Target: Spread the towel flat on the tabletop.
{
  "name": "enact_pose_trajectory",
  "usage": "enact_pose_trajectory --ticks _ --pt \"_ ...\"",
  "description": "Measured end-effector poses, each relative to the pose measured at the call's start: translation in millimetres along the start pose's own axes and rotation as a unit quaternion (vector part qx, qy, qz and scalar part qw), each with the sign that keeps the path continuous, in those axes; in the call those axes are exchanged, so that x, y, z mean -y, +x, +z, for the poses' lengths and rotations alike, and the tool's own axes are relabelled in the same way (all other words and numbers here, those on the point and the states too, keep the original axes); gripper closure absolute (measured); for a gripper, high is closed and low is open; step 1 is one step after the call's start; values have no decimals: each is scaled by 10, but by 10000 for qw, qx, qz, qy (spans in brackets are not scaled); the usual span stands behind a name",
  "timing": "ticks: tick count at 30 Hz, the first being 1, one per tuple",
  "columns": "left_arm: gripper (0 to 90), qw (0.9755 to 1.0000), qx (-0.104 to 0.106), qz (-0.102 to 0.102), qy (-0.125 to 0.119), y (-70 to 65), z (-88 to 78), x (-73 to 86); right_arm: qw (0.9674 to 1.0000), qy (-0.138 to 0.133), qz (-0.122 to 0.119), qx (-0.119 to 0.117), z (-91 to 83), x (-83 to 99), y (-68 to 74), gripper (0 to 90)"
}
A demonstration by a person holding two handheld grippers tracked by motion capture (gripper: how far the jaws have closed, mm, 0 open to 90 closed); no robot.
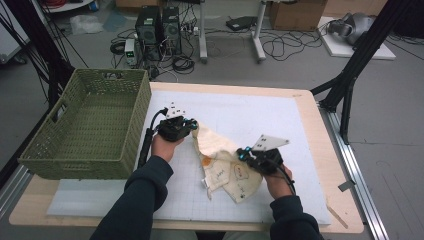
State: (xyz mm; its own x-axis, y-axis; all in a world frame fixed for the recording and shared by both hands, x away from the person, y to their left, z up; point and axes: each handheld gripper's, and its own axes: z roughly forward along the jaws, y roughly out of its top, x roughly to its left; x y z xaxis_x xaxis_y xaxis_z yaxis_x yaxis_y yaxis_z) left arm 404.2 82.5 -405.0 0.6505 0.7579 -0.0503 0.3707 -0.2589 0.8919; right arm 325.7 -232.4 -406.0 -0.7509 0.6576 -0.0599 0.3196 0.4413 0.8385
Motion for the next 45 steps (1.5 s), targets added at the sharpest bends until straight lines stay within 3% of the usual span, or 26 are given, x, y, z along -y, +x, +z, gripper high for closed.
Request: enact_pose_trajectory --ticks 2,5,7,10,14,16,18,22,24,27,31,36,41,43,45 --pt "781 10000 -17 -18 9 -7 16 4 9988 -40 404 263 -1 40 -202 872" --pt "677 9999 -57 -108 63 -2 32 14 9962 98 608 619 7 68 -381 872" --pt "557 9996 -99 -219 156 3 39 22 9923 208 784 937 14 91 -532 871" --pt "456 9992 -108 -247 280 6 19 40 9829 281 1153 1405 -20 188 -721 872" --pt "447 9991 -177 -326 214 38 -37 113 9676 519 1612 1874 -88 350 -908 869" --pt "448 9989 -161 -379 205 50 -60 160 9638 490 1714 1982 -135 376 -941 805" --pt "446 9988 -123 -427 194 42 -81 205 9622 450 1697 2084 -177 379 -939 729" --pt "450 9989 60 -410 221 -19 -125 283 9641 254 1658 2059 -290 380 -919 656" --pt "441 9984 234 -365 351 -54 -135 291 9680 169 1577 1944 -340 378 -874 639" --pt "447 9987 407 -169 258 -150 -161 289 9749 136 1304 1802 -391 390 -774 611" --pt "452 9972 626 135 399 -296 -100 307 9805 168 1063 1643 -431 427 -648 567" --pt "434 9954 597 275 695 -409 66 362 9860 59 920 1392 -468 420 -526 542" --pt "411 9934 508 488 909 -532 209 396 9880 -17 840 1292 -480 417 -475 532" --pt "439 9917 474 659 994 -595 253 416 9889 -65 801 1253 -475 420 -466 531" --pt "518 9918 436 730 952 -617 248 411 9892 -85 787 1231 -474 415 -454 523"
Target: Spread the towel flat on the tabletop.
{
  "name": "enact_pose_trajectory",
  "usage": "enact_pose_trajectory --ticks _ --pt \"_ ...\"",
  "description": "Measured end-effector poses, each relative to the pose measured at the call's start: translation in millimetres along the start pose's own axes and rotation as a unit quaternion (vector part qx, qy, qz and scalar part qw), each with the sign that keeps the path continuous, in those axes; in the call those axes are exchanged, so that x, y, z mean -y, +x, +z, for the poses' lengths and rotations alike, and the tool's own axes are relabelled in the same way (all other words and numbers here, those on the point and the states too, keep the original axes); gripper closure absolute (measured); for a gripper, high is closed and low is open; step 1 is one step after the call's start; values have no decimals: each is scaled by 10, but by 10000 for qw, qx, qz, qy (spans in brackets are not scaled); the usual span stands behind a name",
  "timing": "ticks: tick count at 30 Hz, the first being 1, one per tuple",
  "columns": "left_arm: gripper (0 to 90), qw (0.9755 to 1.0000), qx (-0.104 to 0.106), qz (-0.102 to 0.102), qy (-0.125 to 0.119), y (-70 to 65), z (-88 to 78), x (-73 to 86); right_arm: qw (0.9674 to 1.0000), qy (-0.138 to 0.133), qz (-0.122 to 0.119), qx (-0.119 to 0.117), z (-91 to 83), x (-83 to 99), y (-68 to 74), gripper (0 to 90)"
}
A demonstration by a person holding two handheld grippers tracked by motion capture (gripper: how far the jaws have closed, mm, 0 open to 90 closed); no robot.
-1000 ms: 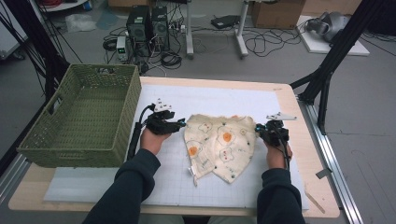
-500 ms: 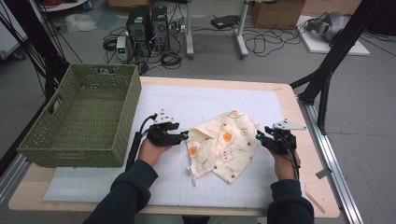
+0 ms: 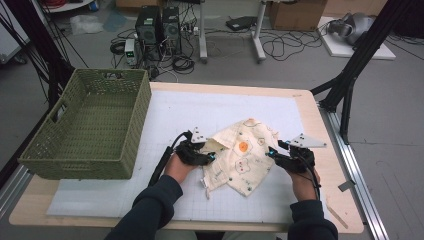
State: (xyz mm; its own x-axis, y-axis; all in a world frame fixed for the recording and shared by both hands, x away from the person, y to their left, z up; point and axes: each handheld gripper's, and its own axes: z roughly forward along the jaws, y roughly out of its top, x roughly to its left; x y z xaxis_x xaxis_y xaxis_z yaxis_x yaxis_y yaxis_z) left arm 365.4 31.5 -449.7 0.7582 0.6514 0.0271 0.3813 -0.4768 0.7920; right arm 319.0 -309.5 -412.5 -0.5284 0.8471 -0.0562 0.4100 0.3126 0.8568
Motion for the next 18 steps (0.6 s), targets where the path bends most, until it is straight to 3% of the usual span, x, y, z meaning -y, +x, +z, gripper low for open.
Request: enact_pose_trajectory --ticks 3,6,9,13,18 --pt "851 9996 -60 262 23 -13 -20 0 10000 -46 -4 -29 -4 -5 14 513" --pt "868 10000 -57 68 0 53 -59 2 10000 -34 -23 -61 -6 -2 27 508" --pt "868 9991 -229 -321 -171 212 -156 13 9999 -19 -32 -105 -1 8 25 508" --pt "866 9947 -529 -802 -355 448 -319 69 9997 66 5 -246 31 27 54 508" --pt "865 9890 -809 -1107 -551 638 -464 146 9972 329 -122 -658 190 51 211 499"
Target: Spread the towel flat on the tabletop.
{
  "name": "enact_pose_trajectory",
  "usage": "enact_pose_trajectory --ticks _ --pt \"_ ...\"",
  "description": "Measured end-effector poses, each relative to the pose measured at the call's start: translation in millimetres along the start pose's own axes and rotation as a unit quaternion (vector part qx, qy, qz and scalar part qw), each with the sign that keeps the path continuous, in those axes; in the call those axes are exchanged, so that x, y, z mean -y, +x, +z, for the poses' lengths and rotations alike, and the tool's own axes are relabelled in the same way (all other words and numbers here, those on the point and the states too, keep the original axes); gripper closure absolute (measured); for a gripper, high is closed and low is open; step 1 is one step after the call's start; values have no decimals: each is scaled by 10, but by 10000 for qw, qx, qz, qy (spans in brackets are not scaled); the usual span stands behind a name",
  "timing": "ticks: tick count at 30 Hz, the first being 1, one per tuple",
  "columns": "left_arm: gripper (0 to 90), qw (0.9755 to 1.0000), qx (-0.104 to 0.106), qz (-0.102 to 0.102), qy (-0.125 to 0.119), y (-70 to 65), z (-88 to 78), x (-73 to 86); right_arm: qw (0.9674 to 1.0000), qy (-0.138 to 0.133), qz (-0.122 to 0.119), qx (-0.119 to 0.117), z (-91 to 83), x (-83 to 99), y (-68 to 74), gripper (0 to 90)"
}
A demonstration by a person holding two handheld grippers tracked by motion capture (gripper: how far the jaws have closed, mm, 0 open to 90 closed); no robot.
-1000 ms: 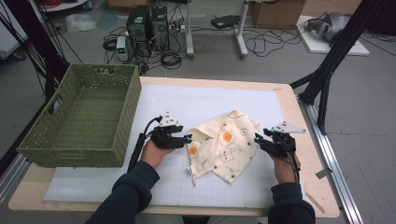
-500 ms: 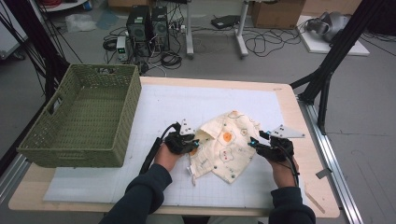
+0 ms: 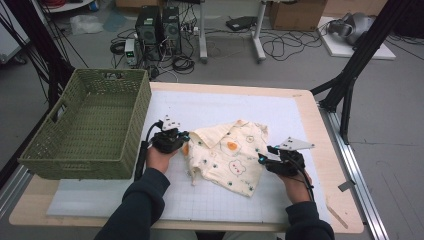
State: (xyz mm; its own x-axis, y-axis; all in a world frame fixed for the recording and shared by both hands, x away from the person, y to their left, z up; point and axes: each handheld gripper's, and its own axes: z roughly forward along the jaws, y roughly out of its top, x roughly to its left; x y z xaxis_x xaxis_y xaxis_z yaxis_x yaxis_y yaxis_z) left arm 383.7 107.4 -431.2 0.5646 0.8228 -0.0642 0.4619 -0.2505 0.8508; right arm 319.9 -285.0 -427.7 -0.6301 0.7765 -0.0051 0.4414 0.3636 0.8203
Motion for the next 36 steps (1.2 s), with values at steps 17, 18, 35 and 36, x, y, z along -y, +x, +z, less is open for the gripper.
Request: enact_pose_trajectory --ticks 17,18,35,36 --pt "813 9996 -48 -173 228 99 52 88 9903 759 -744 -898 320 -28 385 883" --pt "757 9996 -27 -175 218 87 58 88 9901 804 -813 -813 312 -38 385 884" --pt "506 9967 630 471 -220 -177 23 43 9995 219 -32 238 -62 1 -73 621" --pt "509 9958 701 540 -251 -207 38 34 9996 189 -17 223 -72 -3 -74 617"
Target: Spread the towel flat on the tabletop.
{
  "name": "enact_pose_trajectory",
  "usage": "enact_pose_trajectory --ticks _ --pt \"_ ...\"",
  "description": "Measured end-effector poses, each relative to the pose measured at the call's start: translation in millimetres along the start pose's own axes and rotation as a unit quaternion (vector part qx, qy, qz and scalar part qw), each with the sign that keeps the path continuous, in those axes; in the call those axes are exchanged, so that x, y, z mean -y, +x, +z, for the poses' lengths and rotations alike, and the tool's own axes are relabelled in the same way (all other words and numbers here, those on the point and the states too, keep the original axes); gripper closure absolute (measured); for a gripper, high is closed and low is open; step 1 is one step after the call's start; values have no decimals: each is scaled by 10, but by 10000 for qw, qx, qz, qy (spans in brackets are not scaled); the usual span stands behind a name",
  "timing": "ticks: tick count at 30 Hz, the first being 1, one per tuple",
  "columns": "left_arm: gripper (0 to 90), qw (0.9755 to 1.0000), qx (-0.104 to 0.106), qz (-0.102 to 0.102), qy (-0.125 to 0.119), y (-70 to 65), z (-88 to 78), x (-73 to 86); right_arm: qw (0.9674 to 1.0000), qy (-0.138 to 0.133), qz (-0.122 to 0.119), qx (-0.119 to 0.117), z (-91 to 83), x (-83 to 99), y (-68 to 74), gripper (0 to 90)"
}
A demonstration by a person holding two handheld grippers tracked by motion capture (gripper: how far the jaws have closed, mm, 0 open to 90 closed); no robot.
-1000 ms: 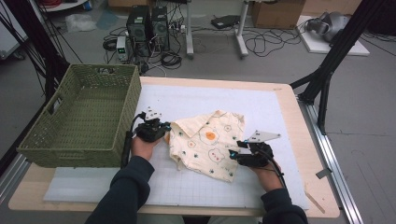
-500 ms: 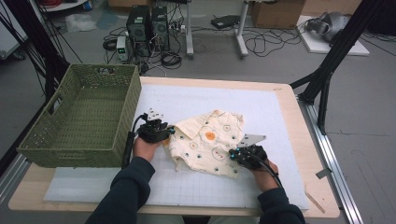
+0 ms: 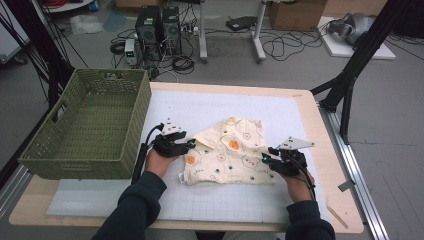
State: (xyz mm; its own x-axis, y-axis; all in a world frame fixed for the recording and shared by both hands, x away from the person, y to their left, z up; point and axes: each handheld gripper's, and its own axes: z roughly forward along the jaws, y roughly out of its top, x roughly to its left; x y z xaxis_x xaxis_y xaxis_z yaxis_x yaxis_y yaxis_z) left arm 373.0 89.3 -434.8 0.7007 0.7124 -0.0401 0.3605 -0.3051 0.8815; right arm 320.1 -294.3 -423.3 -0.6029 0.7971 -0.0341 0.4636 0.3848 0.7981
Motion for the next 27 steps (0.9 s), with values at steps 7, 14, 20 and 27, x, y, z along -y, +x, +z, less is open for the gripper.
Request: enact_pose_trajectory --ticks 7,14,20,27 --pt "492 9983 238 467 244 -177 245 -102 9999 8 -54 -88 29 -9 29 595" --pt "575 9940 151 798 729 -254 492 -71 9999 10 -104 -135 47 -14 40 585" --pt "839 9975 78 593 385 -181 446 -128 9998 6 -59 -196 45 -11 34 579" --pt "846 9921 -1243 -160 7 213 263 -157 9997 39 -102 -217 73 -17 59 574"
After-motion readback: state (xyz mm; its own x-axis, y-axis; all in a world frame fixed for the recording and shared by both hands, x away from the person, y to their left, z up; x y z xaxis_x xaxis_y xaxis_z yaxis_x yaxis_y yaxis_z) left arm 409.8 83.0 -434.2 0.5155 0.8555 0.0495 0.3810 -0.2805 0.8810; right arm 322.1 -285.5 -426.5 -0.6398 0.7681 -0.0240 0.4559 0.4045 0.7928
